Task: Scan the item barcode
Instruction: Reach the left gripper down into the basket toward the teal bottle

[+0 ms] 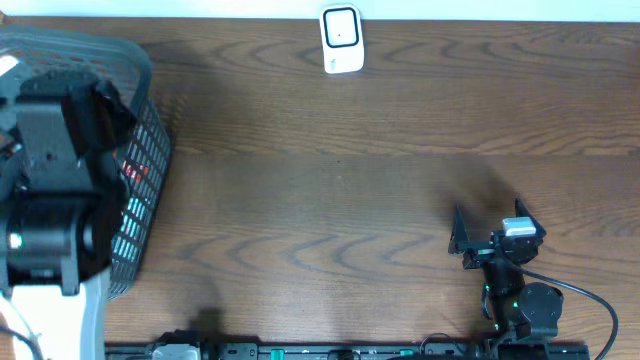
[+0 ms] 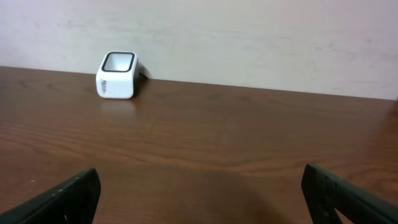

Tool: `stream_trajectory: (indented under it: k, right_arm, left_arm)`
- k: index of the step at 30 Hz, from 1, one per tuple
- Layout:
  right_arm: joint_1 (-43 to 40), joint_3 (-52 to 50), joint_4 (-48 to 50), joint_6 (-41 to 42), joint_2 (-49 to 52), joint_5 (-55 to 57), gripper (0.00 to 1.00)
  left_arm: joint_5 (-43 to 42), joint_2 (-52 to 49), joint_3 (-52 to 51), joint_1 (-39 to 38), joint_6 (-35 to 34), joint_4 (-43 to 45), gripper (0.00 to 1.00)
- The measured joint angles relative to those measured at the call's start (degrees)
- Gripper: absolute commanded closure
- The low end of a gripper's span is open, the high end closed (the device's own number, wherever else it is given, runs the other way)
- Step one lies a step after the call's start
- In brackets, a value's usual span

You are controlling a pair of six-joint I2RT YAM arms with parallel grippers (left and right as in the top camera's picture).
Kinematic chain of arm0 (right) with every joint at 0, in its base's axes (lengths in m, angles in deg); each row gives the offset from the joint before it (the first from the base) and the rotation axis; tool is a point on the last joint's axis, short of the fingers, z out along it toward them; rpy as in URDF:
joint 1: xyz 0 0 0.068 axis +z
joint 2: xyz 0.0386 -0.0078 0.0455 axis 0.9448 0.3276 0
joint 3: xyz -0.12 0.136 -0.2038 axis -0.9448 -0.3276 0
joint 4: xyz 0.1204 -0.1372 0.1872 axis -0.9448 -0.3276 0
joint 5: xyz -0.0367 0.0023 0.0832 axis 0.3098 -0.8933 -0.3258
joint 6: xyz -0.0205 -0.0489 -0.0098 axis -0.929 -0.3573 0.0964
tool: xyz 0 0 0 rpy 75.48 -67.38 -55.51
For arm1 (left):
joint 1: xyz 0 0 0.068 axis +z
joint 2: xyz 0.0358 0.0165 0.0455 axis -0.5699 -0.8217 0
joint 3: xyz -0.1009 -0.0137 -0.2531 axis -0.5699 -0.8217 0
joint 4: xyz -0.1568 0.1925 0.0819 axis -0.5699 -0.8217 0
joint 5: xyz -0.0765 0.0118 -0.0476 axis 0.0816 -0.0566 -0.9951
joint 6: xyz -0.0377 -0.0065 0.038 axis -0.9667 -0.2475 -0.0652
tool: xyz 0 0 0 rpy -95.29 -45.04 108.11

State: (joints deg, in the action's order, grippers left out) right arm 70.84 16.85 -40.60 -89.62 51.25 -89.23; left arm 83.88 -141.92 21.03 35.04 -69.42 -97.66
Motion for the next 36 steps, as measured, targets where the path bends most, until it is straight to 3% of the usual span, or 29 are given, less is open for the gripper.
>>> stream_trajectory:
  k: [4,10,15,26,36]
  right_arm:
    - [0.00,0.00,0.00,0.00,0.00,0.00,0.01]
    - [0.00,0.00,0.02,0.00,0.00,0.02,0.01]
    - [0.00,0.00,0.00,0.00,0.00,0.00,0.01]
    - [0.00,0.00,-0.02,0.00,0.00,0.00,0.01]
    - [0.00,0.00,-0.02,0.00,0.00,0.00,0.01]
  left_arm:
    - [-0.63,-3.30,0.02,8.41,-7.72,-2.97,0.02]
    - [-7.21,-9.60,0.02,25.16,-25.83,-13.66,0.02]
    - [-13.62,-13.88,0.02,34.49,-36.76,-15.89,0.02]
    - [-25.20,-22.88,0.02,37.81,-49.37,-15.39,0.02]
    - [-28.72,-30.99,0.02,37.81,-52.11,-14.82,0.02]
